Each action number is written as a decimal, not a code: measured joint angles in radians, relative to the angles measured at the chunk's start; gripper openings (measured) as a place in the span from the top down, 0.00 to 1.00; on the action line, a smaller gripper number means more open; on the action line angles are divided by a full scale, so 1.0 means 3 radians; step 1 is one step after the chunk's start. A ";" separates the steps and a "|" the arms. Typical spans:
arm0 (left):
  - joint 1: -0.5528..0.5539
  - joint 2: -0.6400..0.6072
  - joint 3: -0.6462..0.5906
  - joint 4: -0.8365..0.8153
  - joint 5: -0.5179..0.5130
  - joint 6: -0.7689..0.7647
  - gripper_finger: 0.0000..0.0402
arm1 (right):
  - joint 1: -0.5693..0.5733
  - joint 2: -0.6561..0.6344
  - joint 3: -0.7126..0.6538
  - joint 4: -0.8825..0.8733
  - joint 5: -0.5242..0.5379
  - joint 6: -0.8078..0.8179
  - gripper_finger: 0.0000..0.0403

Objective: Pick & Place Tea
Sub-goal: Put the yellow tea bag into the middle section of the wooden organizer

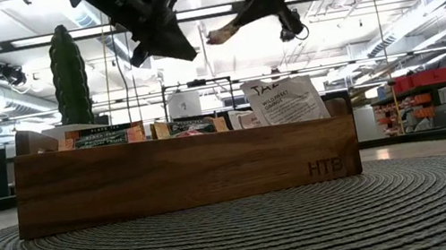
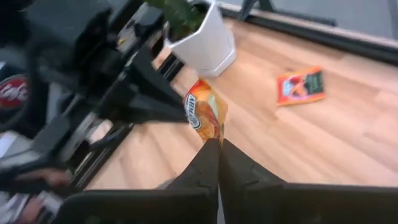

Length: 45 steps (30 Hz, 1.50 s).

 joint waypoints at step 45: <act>-0.0774 -0.1199 -0.0003 -0.1188 0.0106 -0.0647 0.93 | 0.1171 0.0245 0.0794 -0.1693 0.0065 -0.1348 1.00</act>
